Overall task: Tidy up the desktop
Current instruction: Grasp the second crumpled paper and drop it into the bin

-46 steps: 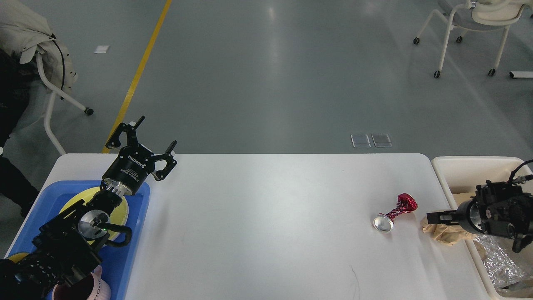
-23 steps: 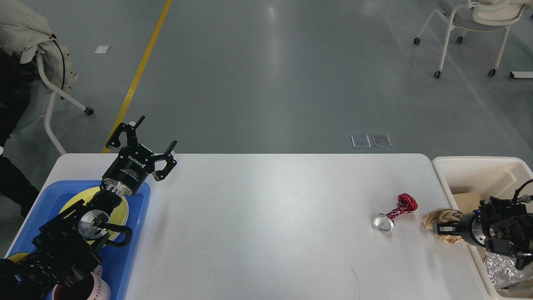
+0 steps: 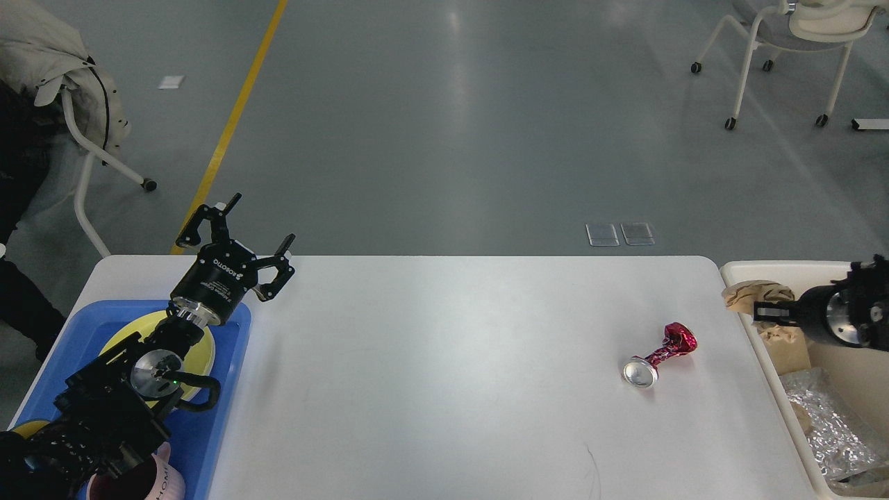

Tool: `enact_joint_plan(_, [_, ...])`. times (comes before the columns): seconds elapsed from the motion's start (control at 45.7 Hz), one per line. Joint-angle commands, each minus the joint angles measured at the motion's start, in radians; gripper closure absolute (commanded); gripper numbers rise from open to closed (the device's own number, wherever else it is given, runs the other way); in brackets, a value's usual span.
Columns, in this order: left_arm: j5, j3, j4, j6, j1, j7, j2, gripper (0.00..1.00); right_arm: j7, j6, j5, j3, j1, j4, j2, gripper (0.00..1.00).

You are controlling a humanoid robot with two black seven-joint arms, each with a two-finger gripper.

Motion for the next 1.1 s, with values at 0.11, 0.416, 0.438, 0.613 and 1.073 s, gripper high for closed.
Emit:
enact_joint_plan(0.11, [0.0,0.0,0.0,0.0,0.0,0.0,0.0,0.0,0.051,0.605,-0.033,-0.139,0.711,0.31,-0.113,1.0])
enact_joint_plan(0.416, [0.0,0.0,0.0,0.0,0.0,0.0,0.0,0.0,0.072,0.902,-0.045,-0.11,1.097,0.378,-0.143,1.0])
enact_joint_plan(0.438, [0.0,0.0,0.0,0.0,0.0,0.0,0.0,0.0,0.072,0.902,-0.054,-0.111,1.095,0.376,-0.143,1.0])
enact_joint_plan(0.613, [0.0,0.0,0.0,0.0,0.0,0.0,0.0,0.0,0.071,0.902,-0.184,-0.119,1.031,0.336,-0.157,1.0])
enact_joint_plan(1.073, [0.0,0.0,0.0,0.0,0.0,0.0,0.0,0.0,0.075,0.261,-0.251,-0.064,-0.104,-0.409,-0.064,1.0])
